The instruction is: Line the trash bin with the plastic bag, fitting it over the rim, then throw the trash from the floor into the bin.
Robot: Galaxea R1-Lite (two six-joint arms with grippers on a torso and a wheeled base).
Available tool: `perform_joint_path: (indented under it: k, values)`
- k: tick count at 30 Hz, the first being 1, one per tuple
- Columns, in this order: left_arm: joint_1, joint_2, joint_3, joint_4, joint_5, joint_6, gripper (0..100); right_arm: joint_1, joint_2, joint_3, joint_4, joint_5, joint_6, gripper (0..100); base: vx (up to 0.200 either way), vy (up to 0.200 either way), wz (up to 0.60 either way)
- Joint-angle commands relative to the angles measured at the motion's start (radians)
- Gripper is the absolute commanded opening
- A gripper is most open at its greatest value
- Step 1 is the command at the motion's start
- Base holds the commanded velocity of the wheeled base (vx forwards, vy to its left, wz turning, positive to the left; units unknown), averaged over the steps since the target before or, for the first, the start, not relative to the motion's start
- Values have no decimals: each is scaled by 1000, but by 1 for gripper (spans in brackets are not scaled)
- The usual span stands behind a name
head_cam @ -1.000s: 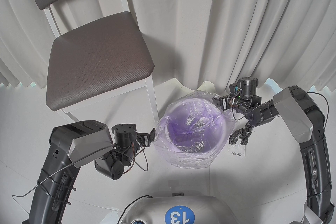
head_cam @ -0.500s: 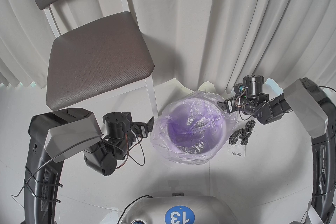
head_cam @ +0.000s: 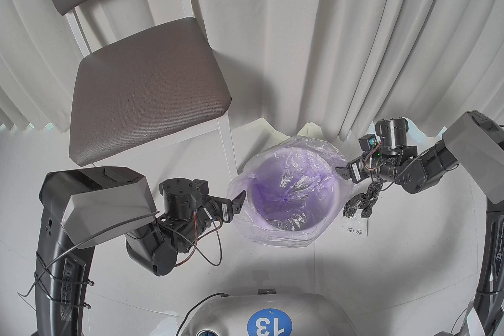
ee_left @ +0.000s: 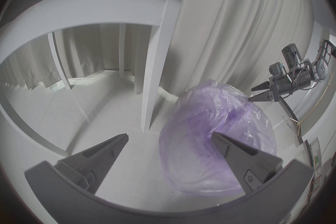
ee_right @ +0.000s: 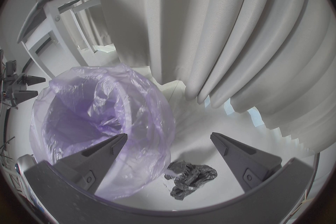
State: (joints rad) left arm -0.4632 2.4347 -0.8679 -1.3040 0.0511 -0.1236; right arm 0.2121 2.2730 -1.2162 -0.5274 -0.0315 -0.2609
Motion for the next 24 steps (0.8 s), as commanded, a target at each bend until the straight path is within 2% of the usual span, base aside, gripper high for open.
perform_joint_path:
  k: [1,14,24]
  values:
    - [0,23,13,-1,-7,2,100,-7,-24,46,-2,-1,-14,100,0,0,0]
    - [37,69,7,2,-33,35,100,-25,-4,58,-6,-1,-12,100,0,0,0]
    - [24,126,-33,-3,-33,33,100,-50,138,46,-141,-1,-5,100,0,0,0]
